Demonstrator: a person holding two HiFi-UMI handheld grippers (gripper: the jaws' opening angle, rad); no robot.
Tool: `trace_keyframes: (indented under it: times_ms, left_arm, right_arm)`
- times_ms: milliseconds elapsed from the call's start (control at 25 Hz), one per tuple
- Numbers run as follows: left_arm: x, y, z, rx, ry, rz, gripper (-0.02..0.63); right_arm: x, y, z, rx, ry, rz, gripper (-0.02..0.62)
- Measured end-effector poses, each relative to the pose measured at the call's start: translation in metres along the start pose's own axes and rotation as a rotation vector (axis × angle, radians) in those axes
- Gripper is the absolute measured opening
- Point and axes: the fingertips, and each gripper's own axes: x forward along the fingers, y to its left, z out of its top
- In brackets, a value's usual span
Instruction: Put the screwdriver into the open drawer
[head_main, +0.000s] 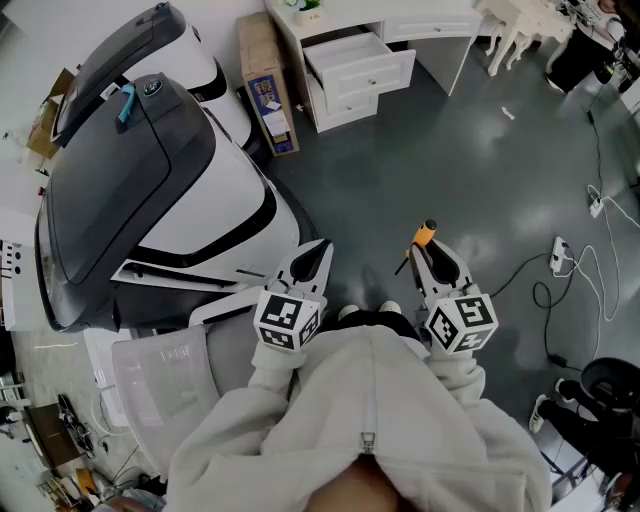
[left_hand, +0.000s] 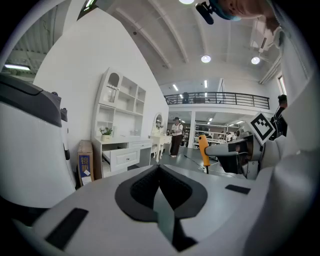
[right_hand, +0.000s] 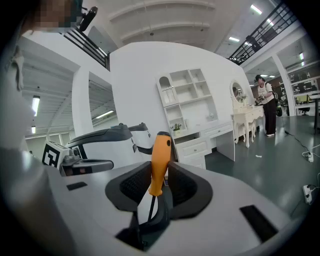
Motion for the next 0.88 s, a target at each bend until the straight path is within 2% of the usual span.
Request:
trace_keyframes:
  times_ms: [160,560,880]
  left_arm:
    - [-0.004,0.004,-0.004,-0.010,0.001,0.003,0.017]
    - [-0.010,0.009,-0.014,-0.029,0.017,0.006,0.017]
    - [0.010,0.012,-0.013,-0.024,0.027,0.020,0.017]
  right_arm:
    - [0.001,0.003,-0.005,0.059,-0.004,0.008,0.120]
    - [0.002,0.008,-0.012,0.051,0.010,-0.019,0.120]
    - [0.019,-0.010,-0.009,0.066,0.015,-0.006,0.120]
